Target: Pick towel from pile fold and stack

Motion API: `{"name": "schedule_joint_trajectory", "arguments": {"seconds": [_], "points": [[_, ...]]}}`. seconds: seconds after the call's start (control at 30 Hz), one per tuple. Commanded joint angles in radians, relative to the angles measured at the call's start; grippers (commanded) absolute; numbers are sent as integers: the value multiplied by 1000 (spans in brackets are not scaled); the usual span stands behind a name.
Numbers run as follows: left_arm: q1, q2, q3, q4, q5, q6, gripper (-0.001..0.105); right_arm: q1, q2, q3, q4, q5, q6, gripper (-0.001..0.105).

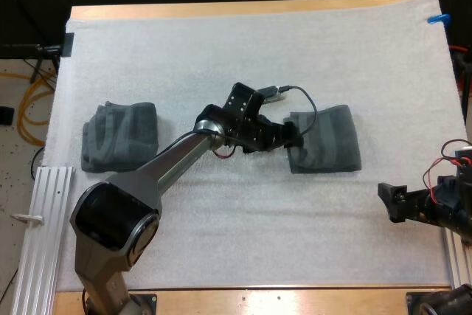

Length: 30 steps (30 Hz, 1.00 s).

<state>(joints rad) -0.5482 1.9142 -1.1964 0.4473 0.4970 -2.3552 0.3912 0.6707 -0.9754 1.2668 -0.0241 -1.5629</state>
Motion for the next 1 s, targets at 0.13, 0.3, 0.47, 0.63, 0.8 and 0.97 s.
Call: {"name": "schedule_joint_trajectory", "arguments": {"seconds": [0.13,0.3,0.47,0.63,0.8,0.97], "points": [[-8,27,-36,5,30,-69,83,-4,-3,1,-12,5,-4,100],[-35,40,-58,5,-7,-116,83,-4,-3,1,-46,4,-4,100],[-61,52,-78,5,-4,-144,83,-4,-3,1,-66,-26,-4,100],[-82,80,-99,5,12,-181,74,-4,-3,1,-65,-34,-4,100],[-98,91,-122,3,17,-188,66,-4,-3,1,-65,-42,-4,100],[-105,93,-125,1,10,-188,54,-4,-3,1,-65,-42,-4,100]]}}
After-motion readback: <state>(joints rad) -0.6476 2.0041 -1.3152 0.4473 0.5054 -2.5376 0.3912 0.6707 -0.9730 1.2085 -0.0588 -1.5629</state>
